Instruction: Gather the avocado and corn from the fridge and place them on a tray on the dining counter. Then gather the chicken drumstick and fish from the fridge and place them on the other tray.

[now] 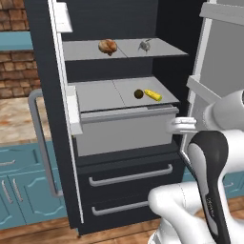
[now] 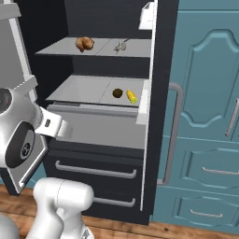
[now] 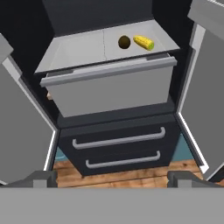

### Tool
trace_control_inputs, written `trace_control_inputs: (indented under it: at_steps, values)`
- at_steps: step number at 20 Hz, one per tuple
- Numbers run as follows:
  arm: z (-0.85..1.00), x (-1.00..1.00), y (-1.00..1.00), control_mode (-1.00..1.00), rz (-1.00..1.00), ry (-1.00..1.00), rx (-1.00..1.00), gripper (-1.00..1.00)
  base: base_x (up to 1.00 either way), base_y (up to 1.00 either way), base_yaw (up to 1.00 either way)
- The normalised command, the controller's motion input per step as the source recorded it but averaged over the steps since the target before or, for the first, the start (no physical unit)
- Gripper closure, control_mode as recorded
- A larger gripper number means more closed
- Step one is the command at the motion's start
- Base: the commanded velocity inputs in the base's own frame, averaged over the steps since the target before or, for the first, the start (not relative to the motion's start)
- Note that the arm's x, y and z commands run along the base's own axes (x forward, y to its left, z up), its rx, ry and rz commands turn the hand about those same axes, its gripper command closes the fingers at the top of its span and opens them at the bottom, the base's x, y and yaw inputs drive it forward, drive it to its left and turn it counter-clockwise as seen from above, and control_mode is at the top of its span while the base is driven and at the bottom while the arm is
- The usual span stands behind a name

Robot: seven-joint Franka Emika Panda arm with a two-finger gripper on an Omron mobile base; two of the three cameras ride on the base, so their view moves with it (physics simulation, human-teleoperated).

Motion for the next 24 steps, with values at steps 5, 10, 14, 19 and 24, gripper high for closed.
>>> trace_control_inputs:
  at_steps: [5, 10, 14, 19, 24]
  values:
    - [0.00, 0.20, 0.10, -1.00, -0.01, 0.05, 0.00, -1.00, 0.00, 0.00, 0.00]
    - [0.00, 0.27, 0.15, -1.00, -0.03, 0.06, 0.00, -1.00, 0.00, 0.00, 0.00]
    - [0.00, 0.00, 0.00, 1.00, 0.00, 0.00, 0.00, -1.00, 0.50, 0.03, -0.02]
    - [0.00, 0.00, 0.00, 1.00, 0.00, 0.00, 0.00, -1.00, 0.72, 0.11, -0.06]
    - [0.00, 0.00, 0.00, 1.00, 0.00, 0.00, 0.00, -1.00, 0.65, 0.40, -0.13]
